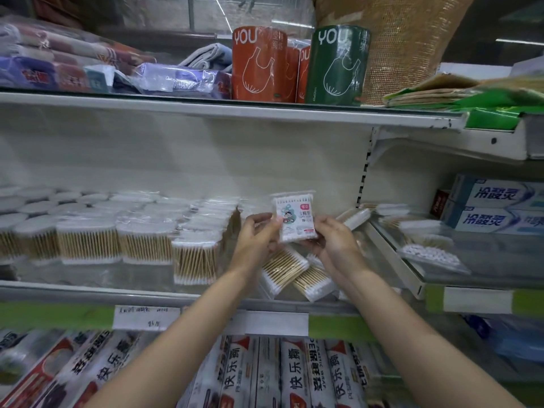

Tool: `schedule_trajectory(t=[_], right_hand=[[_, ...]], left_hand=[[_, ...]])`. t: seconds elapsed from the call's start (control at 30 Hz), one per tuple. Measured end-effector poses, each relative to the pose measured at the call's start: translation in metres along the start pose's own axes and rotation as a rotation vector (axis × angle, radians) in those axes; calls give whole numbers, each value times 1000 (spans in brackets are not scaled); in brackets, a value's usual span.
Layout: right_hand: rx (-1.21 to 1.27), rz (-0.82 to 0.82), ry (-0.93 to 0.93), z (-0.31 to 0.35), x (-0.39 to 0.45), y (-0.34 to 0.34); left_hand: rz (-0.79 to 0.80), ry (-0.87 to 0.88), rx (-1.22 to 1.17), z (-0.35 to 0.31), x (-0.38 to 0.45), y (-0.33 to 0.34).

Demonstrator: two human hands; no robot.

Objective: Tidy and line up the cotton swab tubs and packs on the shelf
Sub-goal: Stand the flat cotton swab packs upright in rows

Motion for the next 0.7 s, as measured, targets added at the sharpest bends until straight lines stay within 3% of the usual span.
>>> schedule_trajectory(t=[0.3, 0.7], right_hand=[[-10, 27, -77, -20, -5, -15], [-11, 58, -96, -20, -7, -17]], left_hand=[[5, 81, 176, 12, -6, -1], [-50, 123, 233, 18, -6, -2]])
Point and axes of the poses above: each hand's wrist, its own x-axis towards the middle knuckle, its own y-axis out of the palm, z = x × y, the point moved 1 cm from there along x, towards the middle knuckle, and after that the axes turned 13 degrees about x, right-handed, at the moved point
